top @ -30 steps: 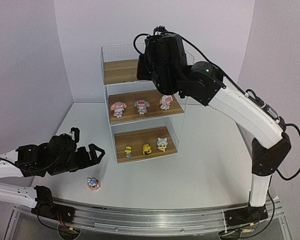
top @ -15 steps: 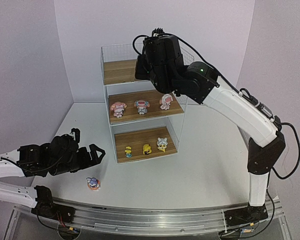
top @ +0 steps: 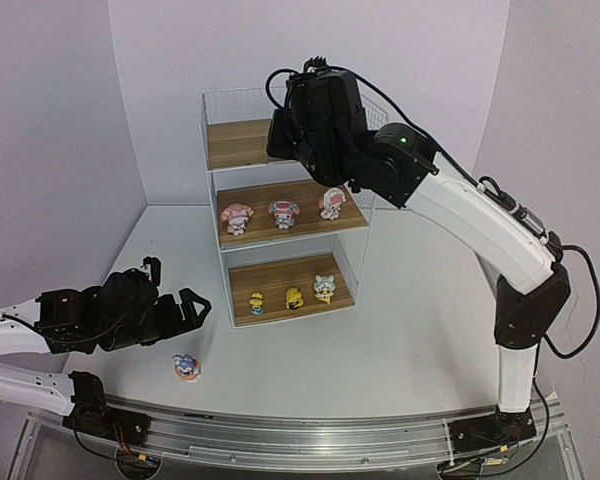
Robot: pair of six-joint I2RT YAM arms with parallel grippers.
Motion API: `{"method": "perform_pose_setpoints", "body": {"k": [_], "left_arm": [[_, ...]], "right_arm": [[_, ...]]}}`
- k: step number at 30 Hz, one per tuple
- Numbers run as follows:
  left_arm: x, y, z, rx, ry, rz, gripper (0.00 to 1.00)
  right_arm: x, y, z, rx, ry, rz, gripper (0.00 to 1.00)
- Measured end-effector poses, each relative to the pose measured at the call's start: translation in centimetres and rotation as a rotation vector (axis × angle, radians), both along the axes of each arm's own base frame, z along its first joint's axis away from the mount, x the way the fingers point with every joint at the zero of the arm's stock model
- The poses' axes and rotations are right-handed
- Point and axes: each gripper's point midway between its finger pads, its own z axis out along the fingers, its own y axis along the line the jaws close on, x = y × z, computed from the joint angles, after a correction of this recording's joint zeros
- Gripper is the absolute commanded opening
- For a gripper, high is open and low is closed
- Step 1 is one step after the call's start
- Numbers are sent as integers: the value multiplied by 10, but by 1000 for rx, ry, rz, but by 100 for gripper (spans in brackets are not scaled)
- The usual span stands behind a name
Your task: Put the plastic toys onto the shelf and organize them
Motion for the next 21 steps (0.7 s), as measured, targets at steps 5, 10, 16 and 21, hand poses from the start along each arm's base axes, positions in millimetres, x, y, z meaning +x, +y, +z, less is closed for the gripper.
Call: {"method": "perform_pose_setpoints", "body": {"k": [5,10,16,21], "left_arm": [[1,-1,0,0,0,0,100],[1,-2,-1,1,1,-1,100],[1,-3,0,-4,-2,-1,100],[1,-3,-1,1,0,-1,100]], "right_arm": [[2,-1,-1,6,3,0,43],[5,1,-4,24,4,-5,43],[7,1,-4,32,2,-8,48],[8,1,-11,18,11,-11,52]]}}
